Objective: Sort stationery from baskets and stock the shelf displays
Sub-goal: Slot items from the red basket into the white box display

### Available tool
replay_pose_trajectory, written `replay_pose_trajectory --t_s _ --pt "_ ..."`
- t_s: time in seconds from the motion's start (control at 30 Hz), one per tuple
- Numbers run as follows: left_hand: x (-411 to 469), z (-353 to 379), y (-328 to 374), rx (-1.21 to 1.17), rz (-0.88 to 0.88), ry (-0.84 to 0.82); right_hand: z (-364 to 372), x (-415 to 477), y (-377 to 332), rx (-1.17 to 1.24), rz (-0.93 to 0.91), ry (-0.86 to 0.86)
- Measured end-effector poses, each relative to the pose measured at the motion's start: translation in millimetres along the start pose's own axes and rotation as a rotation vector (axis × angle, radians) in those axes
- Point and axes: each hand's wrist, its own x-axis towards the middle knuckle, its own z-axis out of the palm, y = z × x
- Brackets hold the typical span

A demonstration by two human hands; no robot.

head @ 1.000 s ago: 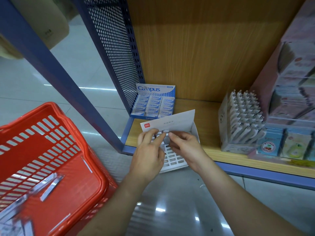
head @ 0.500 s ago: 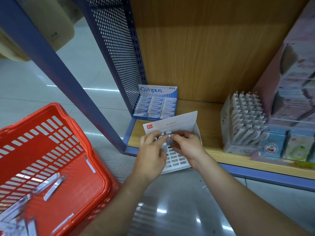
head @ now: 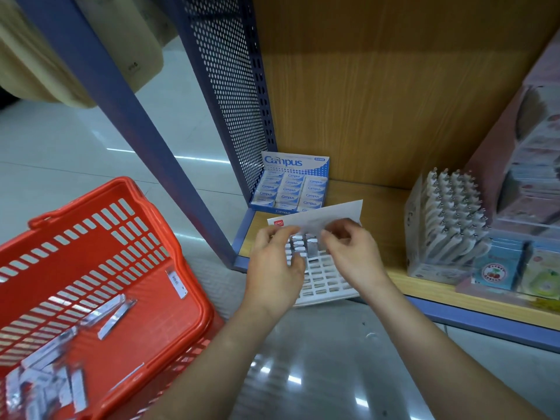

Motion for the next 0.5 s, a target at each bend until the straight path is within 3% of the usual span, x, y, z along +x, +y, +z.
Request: replay_pose_trajectory --t_s 0.17,0.3,0.4,0.5 --pt "15 -66 55 -0.052 0.205 -0.04 -14 -4 -66 0.044 -0.266 -0.14" --pt "28 -147 61 0.18 0.357 -0.143 -6 -15 -125 -0.059 -0.447 -0.354" --pt "22 -209 34 0.428 0.358 -0.221 10 -31 -165 -0.229 -0.524 -0.6" --pt "-4 -260 -5 0.547 0.238 -0.248 28 -51 -192 -0.382 -0.57 -0.82"
